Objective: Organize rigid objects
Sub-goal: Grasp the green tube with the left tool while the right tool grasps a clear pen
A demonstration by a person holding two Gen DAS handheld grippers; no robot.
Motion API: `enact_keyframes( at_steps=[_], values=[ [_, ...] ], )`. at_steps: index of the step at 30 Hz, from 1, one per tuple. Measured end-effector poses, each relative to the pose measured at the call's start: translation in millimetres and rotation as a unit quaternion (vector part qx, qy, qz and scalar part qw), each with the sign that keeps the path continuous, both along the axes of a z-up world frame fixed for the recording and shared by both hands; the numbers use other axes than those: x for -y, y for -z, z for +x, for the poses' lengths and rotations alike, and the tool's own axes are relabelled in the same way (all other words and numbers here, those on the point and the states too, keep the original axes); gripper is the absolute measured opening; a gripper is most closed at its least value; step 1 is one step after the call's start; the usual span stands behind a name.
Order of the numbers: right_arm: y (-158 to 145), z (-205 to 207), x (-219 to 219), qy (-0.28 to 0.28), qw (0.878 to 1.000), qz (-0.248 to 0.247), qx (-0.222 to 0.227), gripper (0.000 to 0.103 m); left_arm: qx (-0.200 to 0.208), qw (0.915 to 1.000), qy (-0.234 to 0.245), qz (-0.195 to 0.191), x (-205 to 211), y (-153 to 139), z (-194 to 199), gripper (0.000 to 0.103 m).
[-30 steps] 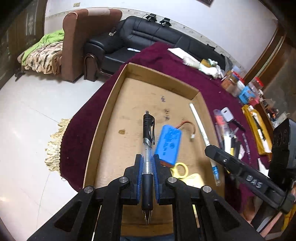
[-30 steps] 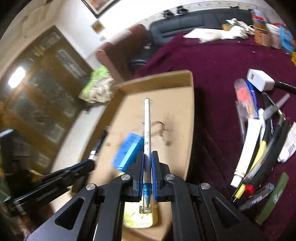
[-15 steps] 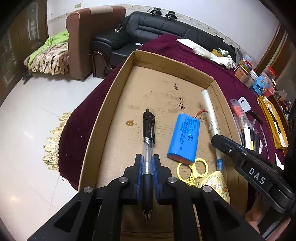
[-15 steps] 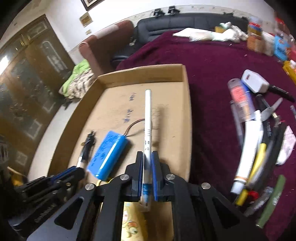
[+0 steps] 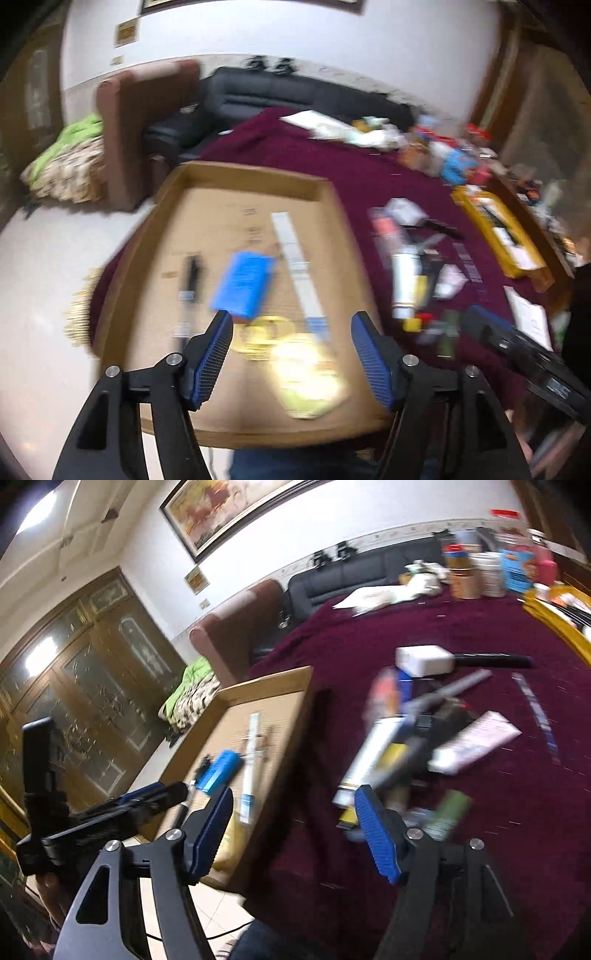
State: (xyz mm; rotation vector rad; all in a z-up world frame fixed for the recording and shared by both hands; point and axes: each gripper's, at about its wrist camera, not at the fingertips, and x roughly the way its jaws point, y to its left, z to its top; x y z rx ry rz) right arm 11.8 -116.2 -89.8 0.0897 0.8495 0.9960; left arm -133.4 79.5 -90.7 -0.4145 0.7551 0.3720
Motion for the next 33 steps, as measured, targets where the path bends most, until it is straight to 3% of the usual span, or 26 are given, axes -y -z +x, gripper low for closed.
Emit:
enact_keyframes(
  at_steps=[9,15,22,28,30,33],
  values=[
    [14,55,76,0.081,0.997,-0.006,-0.012,0.071,-0.007,0.9951,0.095,-0.024,61,8,44,0.071],
    [26,93,91,0.141,0.988,-0.063,-0.023,0.067,-0.039,0.9853,0.164,-0.029,97,23,67,0.071],
    [35,166,89,0.174,0.976,-0.121,-0.045,0.065,-0.043,0.9802,0.191,-0.032,112,29,75,0.071],
    [53,202,65,0.160,0.972,-0.167,-0.051,0.041,-0.052,0.9789,0.194,-0.036,110,38,83,0.071],
    [54,201,58,0.163,0.969,-0.183,-0.023,0.035,-0.050,0.9791,0.195,-0.031,110,36,85,0.070],
    [57,194,49,0.185,0.955,-0.230,0.019,0.014,-0.045,0.9780,0.202,-0.022,112,33,90,0.070]
  ],
)
